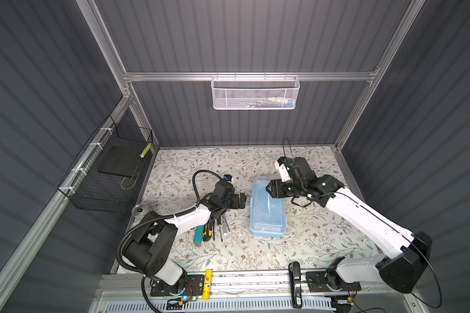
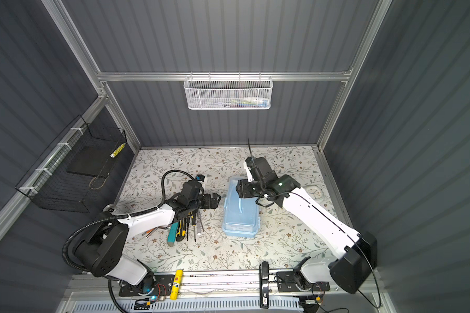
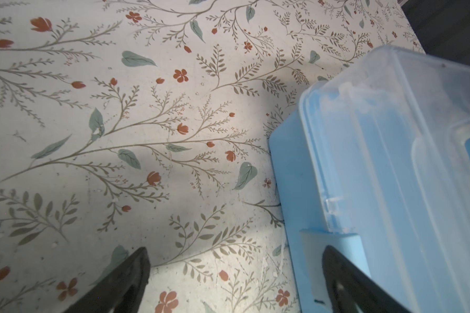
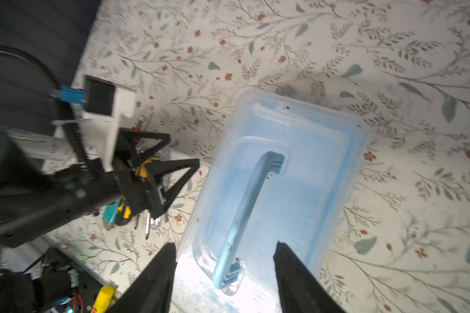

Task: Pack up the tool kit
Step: 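Grasp the blue box handle with the right gripper while the left gripper waits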

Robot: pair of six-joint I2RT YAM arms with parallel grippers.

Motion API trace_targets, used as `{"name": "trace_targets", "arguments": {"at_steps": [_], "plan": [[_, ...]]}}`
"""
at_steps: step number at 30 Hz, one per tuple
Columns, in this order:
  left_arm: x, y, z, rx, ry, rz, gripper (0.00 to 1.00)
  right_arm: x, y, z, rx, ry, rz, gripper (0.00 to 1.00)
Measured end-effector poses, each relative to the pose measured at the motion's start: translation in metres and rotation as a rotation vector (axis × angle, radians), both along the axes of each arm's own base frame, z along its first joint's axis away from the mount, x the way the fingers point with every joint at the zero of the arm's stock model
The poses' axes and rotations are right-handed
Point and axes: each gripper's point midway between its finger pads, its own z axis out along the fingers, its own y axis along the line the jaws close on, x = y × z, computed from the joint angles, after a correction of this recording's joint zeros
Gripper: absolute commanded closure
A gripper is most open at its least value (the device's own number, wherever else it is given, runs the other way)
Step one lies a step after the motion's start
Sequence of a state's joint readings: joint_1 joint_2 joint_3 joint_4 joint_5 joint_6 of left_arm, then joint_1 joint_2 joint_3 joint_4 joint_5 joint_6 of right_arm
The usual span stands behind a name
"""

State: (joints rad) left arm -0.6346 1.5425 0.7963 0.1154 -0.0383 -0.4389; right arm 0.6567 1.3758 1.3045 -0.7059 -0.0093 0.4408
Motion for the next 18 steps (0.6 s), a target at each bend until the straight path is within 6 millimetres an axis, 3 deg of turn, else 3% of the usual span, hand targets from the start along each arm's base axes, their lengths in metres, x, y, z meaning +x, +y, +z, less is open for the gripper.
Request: {"name": "trace_targets", "arguments": {"at_steps": [5, 11, 18], "plan": [[-0.003, 0.006, 0.004, 0.004, -0.017, 0.014, 0.01, 0.006, 0.003, -0.027, -0.175, 0.065, -0.045, 0.39], [-0.010, 0.015, -0.001, 0.018, -0.016, 0.025, 0.00, 0.010, 0.007, -0.046, -0.250, 0.110, -0.071, 0.42], [-0.013, 0.023, 0.001, 0.040, -0.037, 0.040, 0.01, 0.011, 0.005, -0.065, -0.294, 0.152, -0.092, 0.54]]}}
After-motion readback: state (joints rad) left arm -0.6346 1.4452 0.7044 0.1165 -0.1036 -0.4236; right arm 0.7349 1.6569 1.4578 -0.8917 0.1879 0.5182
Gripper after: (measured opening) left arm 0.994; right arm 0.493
